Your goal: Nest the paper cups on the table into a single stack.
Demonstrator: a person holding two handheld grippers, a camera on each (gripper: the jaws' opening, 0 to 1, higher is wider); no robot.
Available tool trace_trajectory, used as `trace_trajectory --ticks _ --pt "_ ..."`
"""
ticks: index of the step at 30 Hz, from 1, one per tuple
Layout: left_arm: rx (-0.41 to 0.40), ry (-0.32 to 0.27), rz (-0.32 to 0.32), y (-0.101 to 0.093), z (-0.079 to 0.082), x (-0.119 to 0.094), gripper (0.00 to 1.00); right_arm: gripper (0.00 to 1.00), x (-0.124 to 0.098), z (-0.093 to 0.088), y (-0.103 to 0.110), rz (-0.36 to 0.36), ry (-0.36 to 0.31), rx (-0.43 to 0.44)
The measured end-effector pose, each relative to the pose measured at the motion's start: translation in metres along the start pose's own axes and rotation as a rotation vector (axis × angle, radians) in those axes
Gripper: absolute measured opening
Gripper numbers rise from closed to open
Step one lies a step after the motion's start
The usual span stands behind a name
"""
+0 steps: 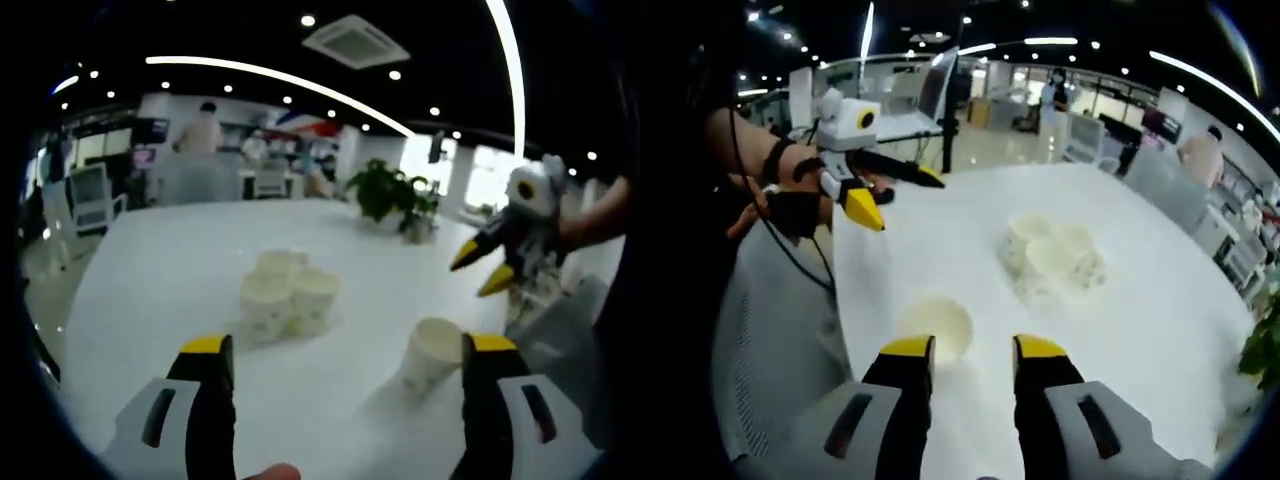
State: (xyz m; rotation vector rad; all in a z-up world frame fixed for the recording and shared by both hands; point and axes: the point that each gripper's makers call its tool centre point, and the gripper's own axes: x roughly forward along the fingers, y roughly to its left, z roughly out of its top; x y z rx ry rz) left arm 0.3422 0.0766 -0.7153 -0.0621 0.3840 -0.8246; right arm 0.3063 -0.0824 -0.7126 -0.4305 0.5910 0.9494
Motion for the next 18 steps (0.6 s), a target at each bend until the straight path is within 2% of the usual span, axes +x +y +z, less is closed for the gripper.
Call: trace_trajectory --ticks 5,11,18 --pt "0.000 0.002 0.002 0.001 -0.001 0.000 0.93 0.35 -0.004 0.004 -0.008 -0.033 -0.041 0.029" --pt "-0.003 0.008 0.007 0.002 -0.002 -0.001 0.93 0.35 -0.011 0.003 -0.024 -0.074 -0.082 0.112" --pt "-0.007 0.005 0.010 0.003 0.000 -0.002 0.93 0.43 -0.019 -0.003 -0.042 -0.126 -0.103 0.185"
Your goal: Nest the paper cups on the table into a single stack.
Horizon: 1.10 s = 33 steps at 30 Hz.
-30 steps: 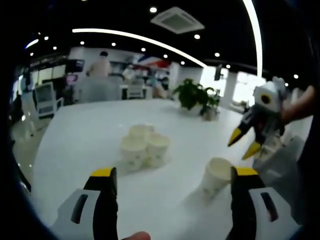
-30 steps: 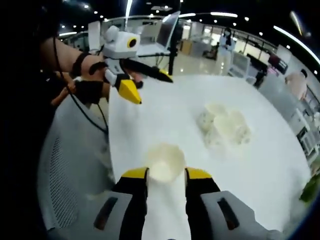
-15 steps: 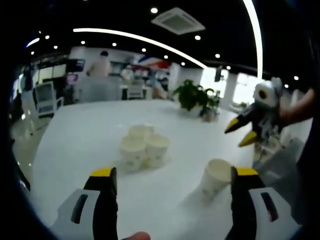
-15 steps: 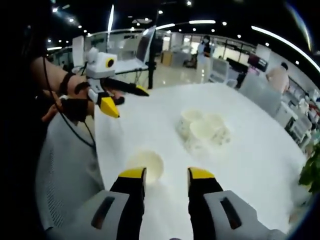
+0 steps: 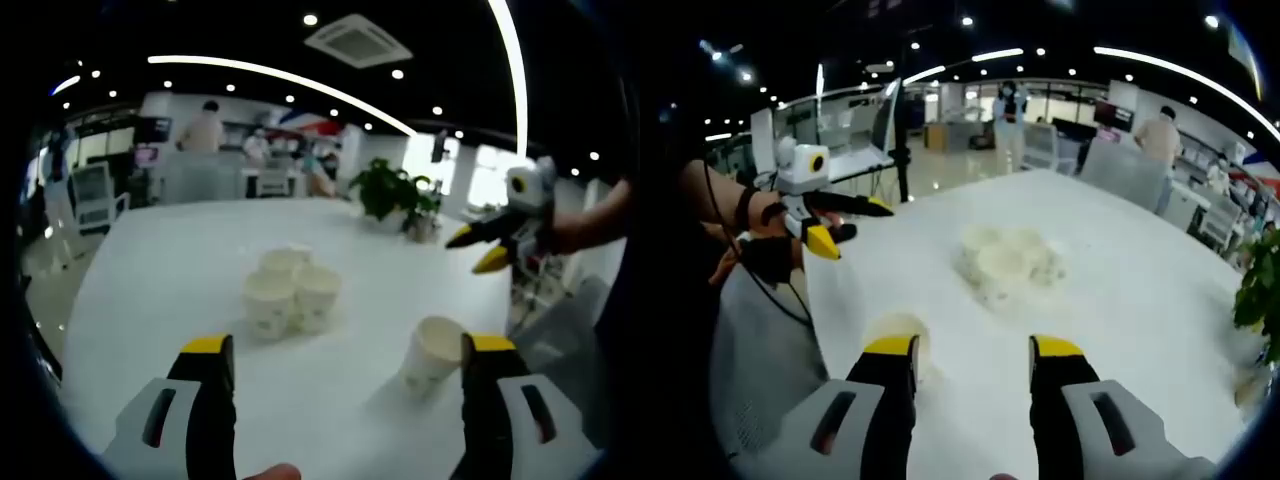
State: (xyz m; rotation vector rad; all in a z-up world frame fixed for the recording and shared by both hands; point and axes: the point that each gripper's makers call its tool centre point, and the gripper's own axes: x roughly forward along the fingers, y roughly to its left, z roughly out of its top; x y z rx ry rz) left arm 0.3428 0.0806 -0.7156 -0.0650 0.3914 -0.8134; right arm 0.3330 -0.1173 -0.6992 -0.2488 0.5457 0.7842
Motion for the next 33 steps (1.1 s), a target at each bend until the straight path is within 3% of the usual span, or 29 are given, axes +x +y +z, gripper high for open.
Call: trace_trajectory --ticks 8,14,23,30,33 --pt "-0.003 -0.003 -0.002 0.000 0.002 -0.001 0.93 0.49 -0.008 -0.002 -0.014 -0.046 -0.024 0.030" --pt "-0.010 0.003 -0.001 -0.001 0.000 -0.001 0.93 0.59 -0.009 -0.001 -0.016 -0.048 -0.049 0.065" --pt "-0.011 0.012 0.001 -0.001 -0.003 0.000 0.92 0.72 -0.008 -0.005 -0.022 -0.070 -0.037 0.072" --pt "-0.010 0.008 0.000 -0.001 -0.002 -0.001 0.93 0.76 -0.006 -0.009 -0.021 -0.062 -0.033 0.105" --pt "-0.011 0.011 0.003 0.000 -0.004 -0.001 0.93 0.85 -0.006 -0.012 -0.022 -0.074 -0.024 0.120"
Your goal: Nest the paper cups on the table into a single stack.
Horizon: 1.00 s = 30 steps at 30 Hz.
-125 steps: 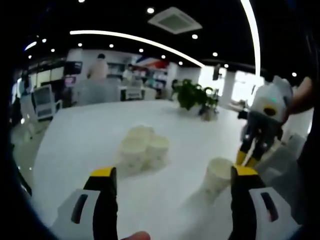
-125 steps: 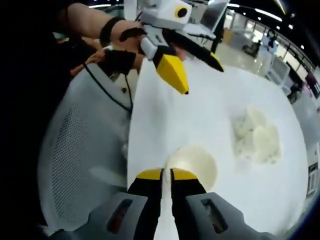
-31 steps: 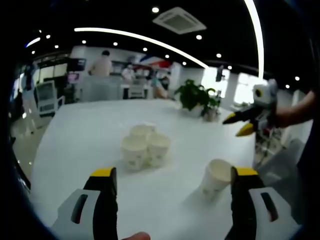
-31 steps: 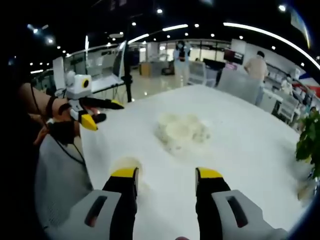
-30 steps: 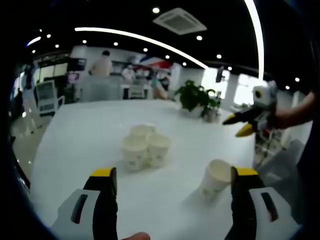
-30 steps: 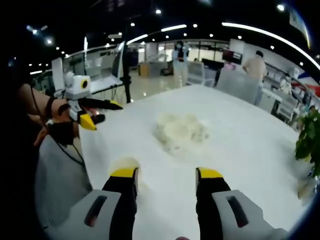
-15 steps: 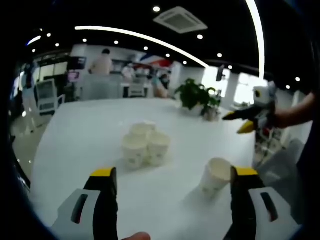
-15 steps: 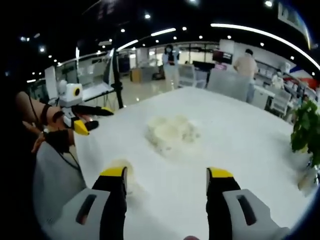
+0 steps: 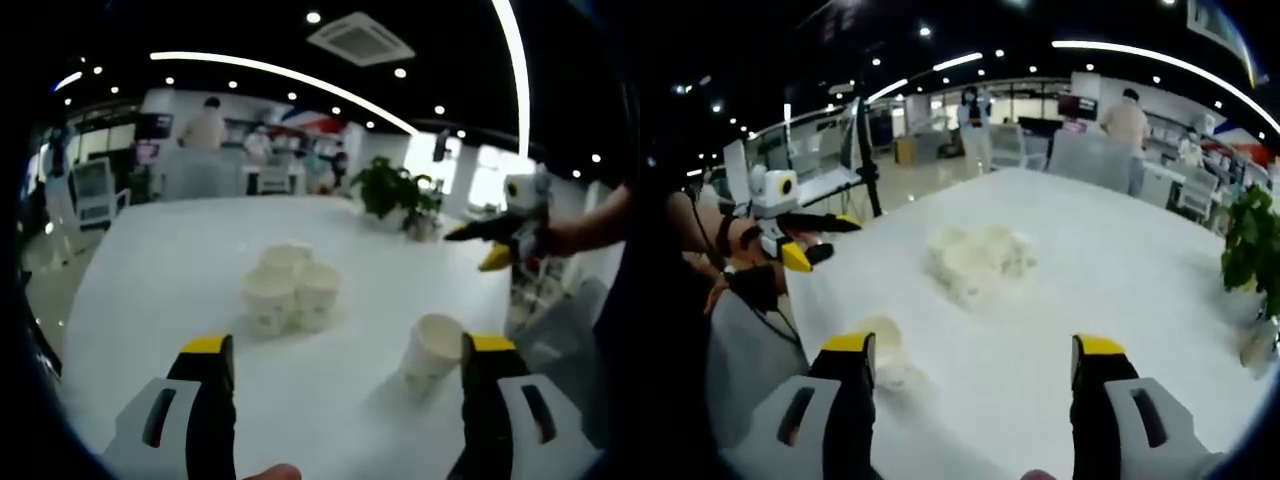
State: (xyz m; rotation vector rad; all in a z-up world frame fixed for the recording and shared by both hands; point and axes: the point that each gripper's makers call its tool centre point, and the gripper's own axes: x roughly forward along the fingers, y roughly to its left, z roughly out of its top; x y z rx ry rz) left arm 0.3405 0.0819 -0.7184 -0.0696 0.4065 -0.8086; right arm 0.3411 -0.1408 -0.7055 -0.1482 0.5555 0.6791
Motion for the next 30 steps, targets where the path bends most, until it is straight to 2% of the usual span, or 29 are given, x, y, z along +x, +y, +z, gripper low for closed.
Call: trace_trajectory --ticks 8,25,30 --pt "0.001 0.003 0.003 0.000 0.000 0.000 0.92 1.00 0.000 0.000 -0.006 -0.035 -0.015 -0.021" --pt "-0.006 0.004 0.007 0.001 0.001 0.001 0.92 0.99 0.000 -0.012 -0.004 -0.034 0.014 -0.006" --pt "0.008 0.016 0.024 0.007 0.006 0.001 0.91 0.99 0.002 -0.019 -0.002 -0.031 0.021 -0.006"
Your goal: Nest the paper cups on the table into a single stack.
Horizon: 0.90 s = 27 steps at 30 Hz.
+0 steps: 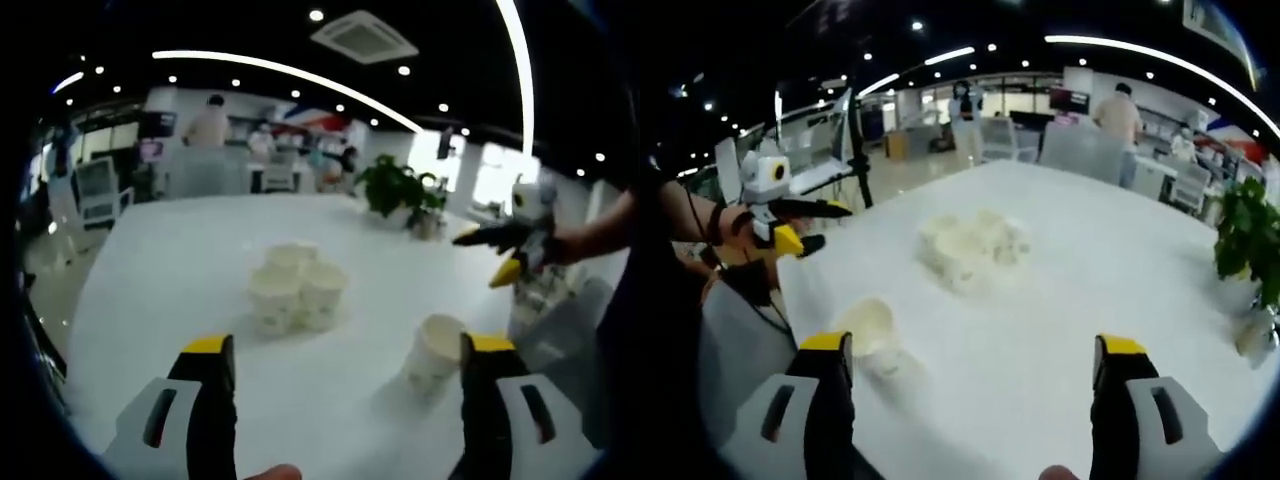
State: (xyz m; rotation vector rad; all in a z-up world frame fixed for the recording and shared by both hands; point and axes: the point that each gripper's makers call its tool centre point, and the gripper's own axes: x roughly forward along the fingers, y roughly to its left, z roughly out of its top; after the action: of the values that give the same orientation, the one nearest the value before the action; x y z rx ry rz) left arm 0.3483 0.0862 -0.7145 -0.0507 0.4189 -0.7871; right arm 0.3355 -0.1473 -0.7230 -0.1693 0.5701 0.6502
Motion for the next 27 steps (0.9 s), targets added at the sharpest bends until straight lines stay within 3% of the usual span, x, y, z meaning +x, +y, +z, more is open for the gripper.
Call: trace_trajectory --ticks 13,16,20,27 --pt "0.044 0.018 0.029 0.015 0.023 0.005 0.91 0.98 0.001 -0.003 -0.001 -0.003 -0.021 0.016" --pt "0.142 0.024 0.031 0.018 0.032 0.006 0.91 0.98 0.001 -0.003 -0.003 -0.005 -0.028 0.024" --pt "0.157 0.031 0.030 0.020 0.041 0.006 0.92 0.98 0.003 -0.006 -0.004 -0.003 -0.032 0.044" --pt "0.192 -0.045 0.066 0.041 0.077 -0.003 0.93 0.97 0.003 -0.005 -0.003 -0.004 -0.044 0.051"
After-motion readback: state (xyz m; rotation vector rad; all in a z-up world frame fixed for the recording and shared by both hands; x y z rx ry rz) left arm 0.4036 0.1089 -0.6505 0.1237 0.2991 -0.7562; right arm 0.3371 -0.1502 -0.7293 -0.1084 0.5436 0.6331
